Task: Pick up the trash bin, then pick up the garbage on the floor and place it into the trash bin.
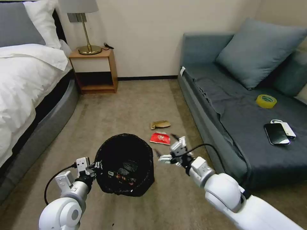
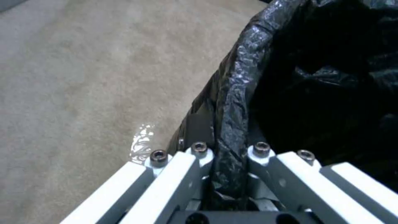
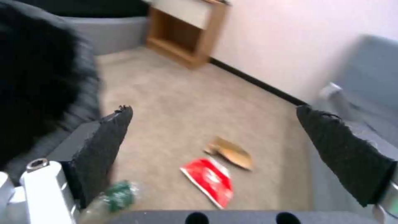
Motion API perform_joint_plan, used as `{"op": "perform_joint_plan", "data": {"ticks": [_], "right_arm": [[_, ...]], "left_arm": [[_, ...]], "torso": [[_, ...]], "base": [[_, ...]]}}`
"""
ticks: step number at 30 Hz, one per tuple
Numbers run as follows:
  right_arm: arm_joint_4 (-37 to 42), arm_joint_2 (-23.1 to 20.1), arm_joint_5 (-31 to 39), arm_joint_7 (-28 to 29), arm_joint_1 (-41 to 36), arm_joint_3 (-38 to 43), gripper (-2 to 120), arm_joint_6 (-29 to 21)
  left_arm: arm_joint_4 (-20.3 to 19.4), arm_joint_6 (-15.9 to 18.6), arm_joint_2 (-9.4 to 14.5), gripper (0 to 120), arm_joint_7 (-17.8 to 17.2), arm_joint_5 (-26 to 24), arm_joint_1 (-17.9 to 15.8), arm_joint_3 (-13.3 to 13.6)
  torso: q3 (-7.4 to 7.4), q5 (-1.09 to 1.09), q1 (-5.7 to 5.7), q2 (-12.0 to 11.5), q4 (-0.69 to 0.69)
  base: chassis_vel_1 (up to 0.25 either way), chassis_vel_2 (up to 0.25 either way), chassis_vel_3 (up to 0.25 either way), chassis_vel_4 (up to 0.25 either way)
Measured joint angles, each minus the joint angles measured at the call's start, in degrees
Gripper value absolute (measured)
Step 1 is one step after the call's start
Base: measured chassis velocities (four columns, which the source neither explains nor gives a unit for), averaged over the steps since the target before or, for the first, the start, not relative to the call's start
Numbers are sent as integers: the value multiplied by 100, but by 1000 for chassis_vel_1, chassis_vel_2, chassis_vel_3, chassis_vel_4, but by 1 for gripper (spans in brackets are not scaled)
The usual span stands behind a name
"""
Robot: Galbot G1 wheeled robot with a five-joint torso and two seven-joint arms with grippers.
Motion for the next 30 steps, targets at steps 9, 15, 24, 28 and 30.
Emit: {"op": "perform_joint_plan", "data": {"ticks": [9,15,24,28,30], "right_arm": [[240,1492,-1118,-27,-1959,1265,100,686],[260,2403,-2112,4,-2655,1330,100,1045],[345,2605,-2484,-38,-2938,1371,100,1163],[407,2577,-2477,-181,-2990,1427,100,1187],[410,2572,-2467,-212,-2992,1441,100,1191]], "left_arm": [[-46,-28,-67,3,-32,87,-10,-72],[-99,-18,-85,3,-45,79,15,-207],[-119,-15,-2,3,-41,14,33,-363],[-129,-15,17,3,-30,-19,24,-403],[-135,-15,21,3,-29,-28,22,-413]], "torso": [[0,-1,0,0,-1],[0,-3,0,0,-1],[0,-2,0,0,0],[0,-2,0,0,0],[0,-1,0,0,0]], "base": [[0,0,0,0],[0,0,0,0],[0,0,0,0],[0,0,0,0],[0,0,0,0]]}}
